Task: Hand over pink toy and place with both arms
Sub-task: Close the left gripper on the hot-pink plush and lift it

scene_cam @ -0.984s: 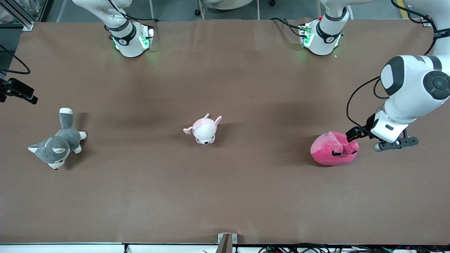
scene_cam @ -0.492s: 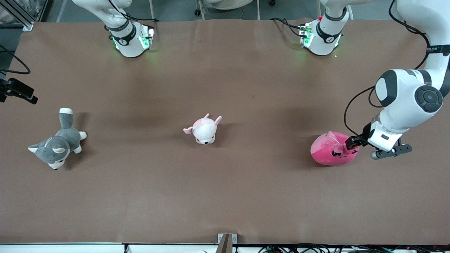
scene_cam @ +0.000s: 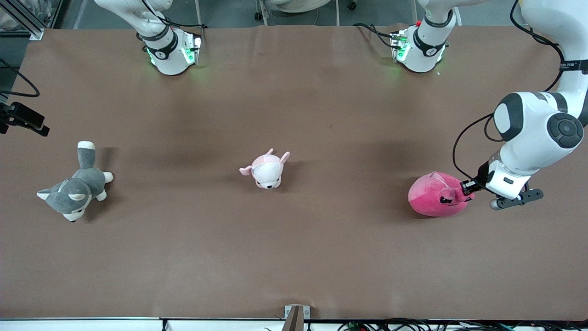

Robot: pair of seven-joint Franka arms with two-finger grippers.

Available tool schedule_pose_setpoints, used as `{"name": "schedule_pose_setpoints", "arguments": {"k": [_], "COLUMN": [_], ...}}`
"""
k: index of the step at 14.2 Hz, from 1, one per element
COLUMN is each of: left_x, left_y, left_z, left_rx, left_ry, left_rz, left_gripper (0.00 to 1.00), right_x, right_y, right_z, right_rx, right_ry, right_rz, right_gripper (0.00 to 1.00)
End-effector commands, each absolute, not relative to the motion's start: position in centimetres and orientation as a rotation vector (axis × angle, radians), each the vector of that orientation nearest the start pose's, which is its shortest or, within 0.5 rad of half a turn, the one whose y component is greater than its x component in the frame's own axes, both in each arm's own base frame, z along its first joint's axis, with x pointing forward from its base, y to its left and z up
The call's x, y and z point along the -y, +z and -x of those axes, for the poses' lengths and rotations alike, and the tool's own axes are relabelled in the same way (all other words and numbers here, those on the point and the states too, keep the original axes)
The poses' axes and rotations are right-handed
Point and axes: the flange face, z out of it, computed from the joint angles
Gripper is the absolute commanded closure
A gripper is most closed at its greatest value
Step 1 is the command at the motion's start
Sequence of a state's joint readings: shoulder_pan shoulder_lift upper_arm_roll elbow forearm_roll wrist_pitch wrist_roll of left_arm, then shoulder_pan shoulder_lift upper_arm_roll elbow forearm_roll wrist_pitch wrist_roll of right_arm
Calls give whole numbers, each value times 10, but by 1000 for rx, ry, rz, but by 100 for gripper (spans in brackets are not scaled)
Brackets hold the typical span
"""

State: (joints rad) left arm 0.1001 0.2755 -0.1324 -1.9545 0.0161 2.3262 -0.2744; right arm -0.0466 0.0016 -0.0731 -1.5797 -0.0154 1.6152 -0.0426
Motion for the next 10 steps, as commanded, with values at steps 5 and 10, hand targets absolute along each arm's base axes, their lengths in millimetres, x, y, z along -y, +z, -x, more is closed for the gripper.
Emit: {"name": "schedule_pose_setpoints", "arguments": {"k": [5, 10], "left_x": [83, 216], "left_y": [450, 538], "left_z": [-591, -572], "left_rx": [389, 347], "left_ry": [-152, -76], "left_rz": [3236, 3306], "left_gripper": [100, 100], "right_x": [70, 69], "right_y": [627, 627], "right_z": [-545, -545], "right_rx": [-108, -106], "right_ry": [-59, -59], "right_rz": [3150, 3150], "right_gripper": [0, 0]}}
